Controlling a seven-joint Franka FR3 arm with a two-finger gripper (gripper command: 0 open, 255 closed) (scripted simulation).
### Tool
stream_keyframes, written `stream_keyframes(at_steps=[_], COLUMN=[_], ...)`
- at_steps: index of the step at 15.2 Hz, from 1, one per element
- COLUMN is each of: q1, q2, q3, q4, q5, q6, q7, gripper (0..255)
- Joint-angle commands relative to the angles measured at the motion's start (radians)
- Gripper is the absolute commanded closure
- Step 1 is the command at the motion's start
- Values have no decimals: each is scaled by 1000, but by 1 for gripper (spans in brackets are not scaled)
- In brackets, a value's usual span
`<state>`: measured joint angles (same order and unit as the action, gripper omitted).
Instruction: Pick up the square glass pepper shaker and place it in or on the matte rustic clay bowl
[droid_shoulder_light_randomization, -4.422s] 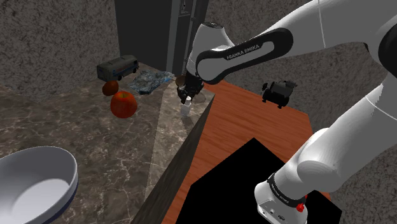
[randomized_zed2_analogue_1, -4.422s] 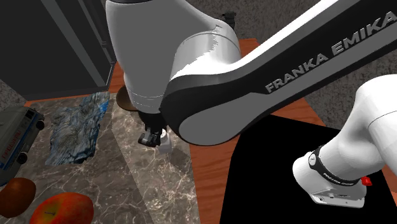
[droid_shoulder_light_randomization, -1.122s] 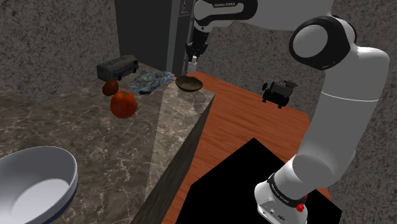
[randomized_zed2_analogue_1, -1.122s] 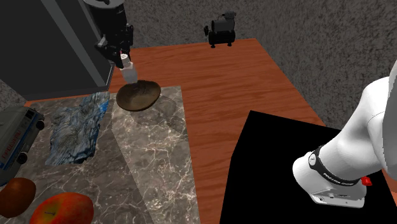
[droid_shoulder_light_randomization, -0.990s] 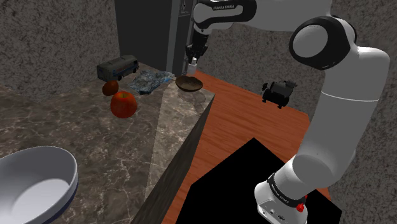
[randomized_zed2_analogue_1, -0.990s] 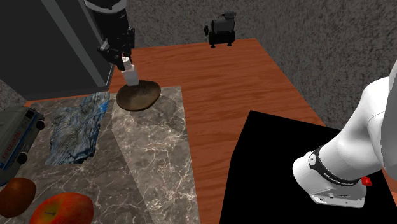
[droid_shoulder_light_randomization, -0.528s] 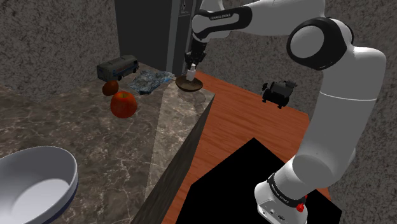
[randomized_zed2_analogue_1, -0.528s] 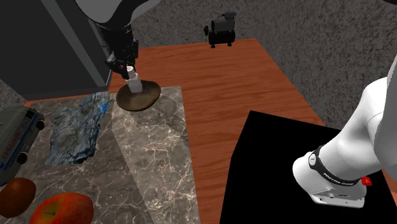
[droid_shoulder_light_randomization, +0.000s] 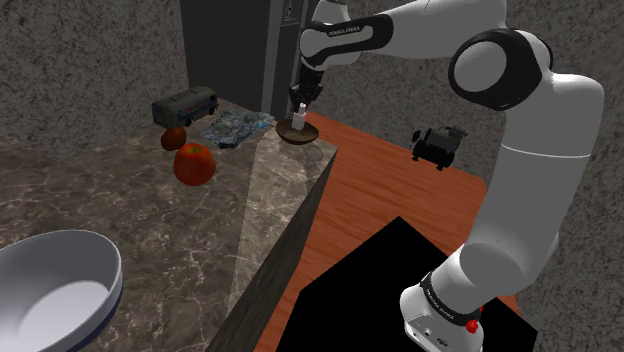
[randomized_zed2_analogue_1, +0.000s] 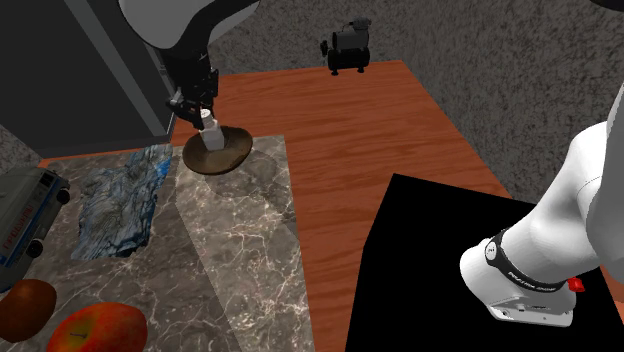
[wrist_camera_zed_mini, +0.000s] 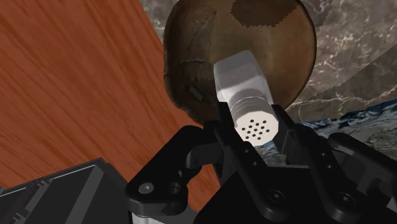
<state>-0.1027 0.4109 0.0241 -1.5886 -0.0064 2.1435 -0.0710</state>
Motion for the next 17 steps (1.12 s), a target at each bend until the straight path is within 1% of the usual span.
stream_keyframes(at_steps=[1, 2, 7, 11, 17], q1=[0, 0, 0, -1, -1], q2=[0, 0, 0, -53, -53], q3=[0, 0, 0, 1, 1], q4=[0, 0, 0, 49, 49], q5=[0, 0, 0, 1, 1], q6=[0, 0, 0, -101, -101], q7=[0, 0, 0, -1, -1], gripper=[255, 0, 0, 0, 0])
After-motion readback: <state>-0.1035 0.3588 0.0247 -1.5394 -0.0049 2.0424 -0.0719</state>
